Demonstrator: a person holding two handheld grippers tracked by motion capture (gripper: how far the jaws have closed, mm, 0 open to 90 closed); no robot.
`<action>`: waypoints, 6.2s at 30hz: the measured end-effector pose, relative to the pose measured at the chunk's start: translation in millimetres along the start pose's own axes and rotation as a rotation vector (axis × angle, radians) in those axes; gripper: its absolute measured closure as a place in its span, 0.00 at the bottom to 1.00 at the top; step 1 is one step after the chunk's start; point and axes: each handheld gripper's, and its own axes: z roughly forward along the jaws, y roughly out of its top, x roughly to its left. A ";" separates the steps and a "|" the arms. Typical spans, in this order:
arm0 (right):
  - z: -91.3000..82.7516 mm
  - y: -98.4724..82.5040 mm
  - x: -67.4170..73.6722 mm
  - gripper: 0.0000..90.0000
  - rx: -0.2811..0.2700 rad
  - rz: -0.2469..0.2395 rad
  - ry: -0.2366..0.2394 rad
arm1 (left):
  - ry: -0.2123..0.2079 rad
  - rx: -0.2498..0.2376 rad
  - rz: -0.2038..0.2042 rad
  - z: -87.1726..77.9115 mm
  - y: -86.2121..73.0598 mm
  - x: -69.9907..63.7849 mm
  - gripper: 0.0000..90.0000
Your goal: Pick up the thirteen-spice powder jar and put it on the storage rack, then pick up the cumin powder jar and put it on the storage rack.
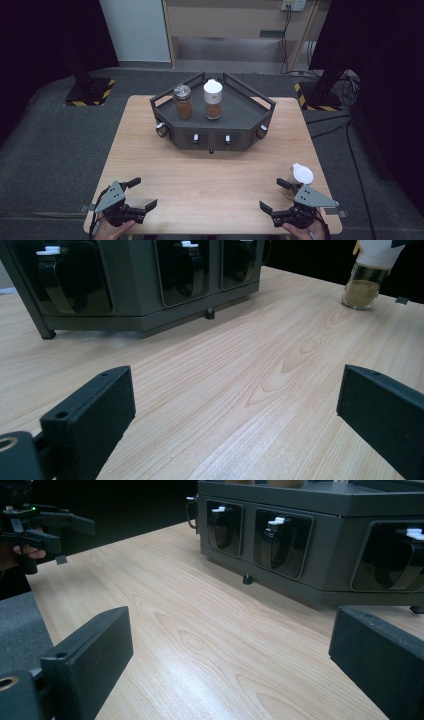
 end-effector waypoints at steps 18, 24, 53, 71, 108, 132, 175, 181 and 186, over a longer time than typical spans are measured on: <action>0.4 -0.7 2.5 0.04 0.008 -0.007 -0.019 | -0.005 0.002 0.006 1.0 0.7 -0.2 0.01; -3.1 -1.3 5.9 0.02 -0.012 0.013 -0.050 | -0.008 0.002 0.006 0.9 0.6 -0.1 0.01; -45.3 18.0 21.4 0.01 -0.068 0.059 -0.234 | -0.004 0.004 0.003 1.1 0.5 -0.1 0.01; -43.8 14.2 -8.2 0.02 0.001 0.104 -0.332 | 0.000 0.003 0.003 0.4 0.6 -0.5 0.01; -18.9 2.6 -32.5 0.33 0.103 0.136 -0.343 | 0.032 -0.065 -0.047 -7.3 -7.6 1.0 0.00; -9.0 48.4 -34.0 0.34 0.098 0.091 -0.310 | 0.093 -0.096 -0.064 -10.4 -11.8 -1.4 0.01; 118.3 229.4 -47.7 0.34 0.119 0.049 -0.289 | 0.078 -0.091 -0.067 -7.8 -11.8 1.8 0.01; 145.8 245.4 -49.6 0.34 0.129 0.054 -0.308 | 0.079 -0.092 -0.069 -8.2 -12.1 2.0 0.01; 163.5 250.2 -53.1 0.34 0.136 0.067 -0.327 | 0.079 -0.092 -0.070 -8.4 -12.0 2.1 0.01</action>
